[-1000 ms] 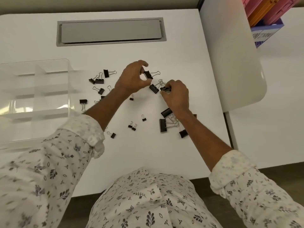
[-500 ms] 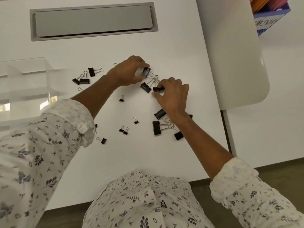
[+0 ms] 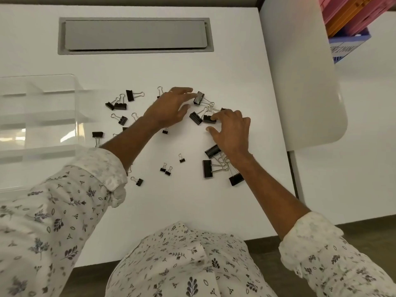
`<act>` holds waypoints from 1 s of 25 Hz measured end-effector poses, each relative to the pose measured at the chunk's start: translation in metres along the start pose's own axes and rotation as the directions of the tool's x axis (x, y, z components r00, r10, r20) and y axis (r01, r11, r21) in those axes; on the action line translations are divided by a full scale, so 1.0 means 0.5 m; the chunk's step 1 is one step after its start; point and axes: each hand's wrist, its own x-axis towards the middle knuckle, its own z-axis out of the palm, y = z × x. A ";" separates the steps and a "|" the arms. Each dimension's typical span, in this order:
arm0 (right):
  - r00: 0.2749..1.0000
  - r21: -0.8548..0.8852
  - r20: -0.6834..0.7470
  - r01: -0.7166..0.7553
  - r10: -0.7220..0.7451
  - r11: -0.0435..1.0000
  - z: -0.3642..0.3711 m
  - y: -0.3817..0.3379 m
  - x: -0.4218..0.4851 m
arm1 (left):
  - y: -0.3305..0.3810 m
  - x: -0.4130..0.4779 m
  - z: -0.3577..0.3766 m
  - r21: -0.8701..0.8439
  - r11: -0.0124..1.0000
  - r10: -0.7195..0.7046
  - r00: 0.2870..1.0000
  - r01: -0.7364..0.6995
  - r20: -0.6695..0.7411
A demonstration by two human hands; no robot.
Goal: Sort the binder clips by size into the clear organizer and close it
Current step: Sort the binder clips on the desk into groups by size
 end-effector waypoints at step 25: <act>0.905 0.291 0.330 0.174 -0.269 0.941 0.092 -0.215 -0.189 | -0.030 -0.505 0.134 -0.080 0.919 -0.389 0.852 0.387 -0.351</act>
